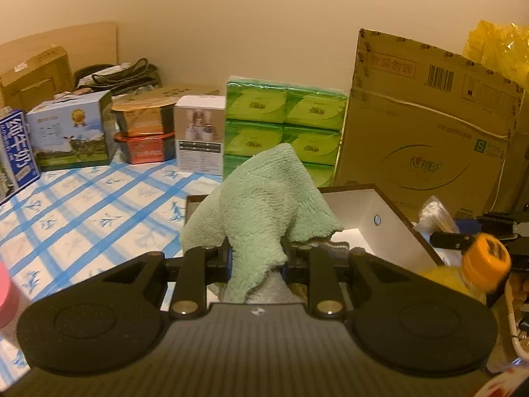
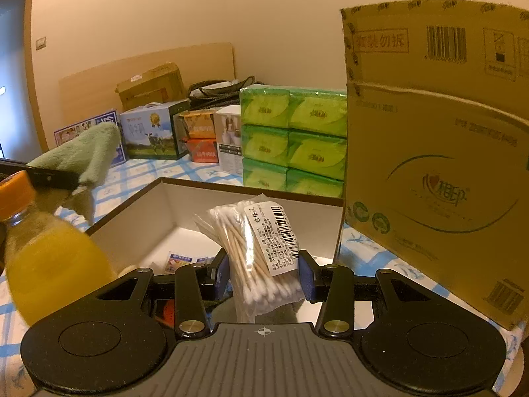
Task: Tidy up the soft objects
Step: 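Carry the green towel and cotton swab bag to the brown box with both tools, then open the left tool to drop the green towel into the box, then open the right tool to drop the cotton swab bag into the box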
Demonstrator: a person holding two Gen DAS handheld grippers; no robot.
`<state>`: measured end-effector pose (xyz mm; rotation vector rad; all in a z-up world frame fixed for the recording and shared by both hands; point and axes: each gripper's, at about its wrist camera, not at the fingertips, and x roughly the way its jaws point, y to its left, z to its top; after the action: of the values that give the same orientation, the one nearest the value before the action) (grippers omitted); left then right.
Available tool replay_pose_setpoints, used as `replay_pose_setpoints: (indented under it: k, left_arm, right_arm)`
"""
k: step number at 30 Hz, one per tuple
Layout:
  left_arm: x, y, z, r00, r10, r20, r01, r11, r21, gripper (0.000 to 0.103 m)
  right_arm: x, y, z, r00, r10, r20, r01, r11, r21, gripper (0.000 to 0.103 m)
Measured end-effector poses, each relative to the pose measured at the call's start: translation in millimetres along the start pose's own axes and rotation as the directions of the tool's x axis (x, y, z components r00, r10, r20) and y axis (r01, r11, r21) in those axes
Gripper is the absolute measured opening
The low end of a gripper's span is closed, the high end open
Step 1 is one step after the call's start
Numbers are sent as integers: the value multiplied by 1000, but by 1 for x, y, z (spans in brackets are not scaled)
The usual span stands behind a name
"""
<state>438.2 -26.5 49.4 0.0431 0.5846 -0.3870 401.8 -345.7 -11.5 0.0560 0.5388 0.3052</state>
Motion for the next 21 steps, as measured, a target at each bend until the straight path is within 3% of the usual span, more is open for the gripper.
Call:
replay_pose_setpoints:
  k: [11,16,21]
  left_arm:
    - [73,-6,11,997,-29,-71,30,1000,7,26]
    - [104,-3,7,992,7,-123,-7,1000,-5,41]
    - [111,4,0,991,-2,-137,-2,1000,-29,55]
  right_arm:
    - [44,-19,10,1000,13,-29,-12,999,32,43]
    - [58,-26,11,999,19,-40,-17,999,42,43]
    - [65,-33,9,998,25,-51,-22,997,68,43]
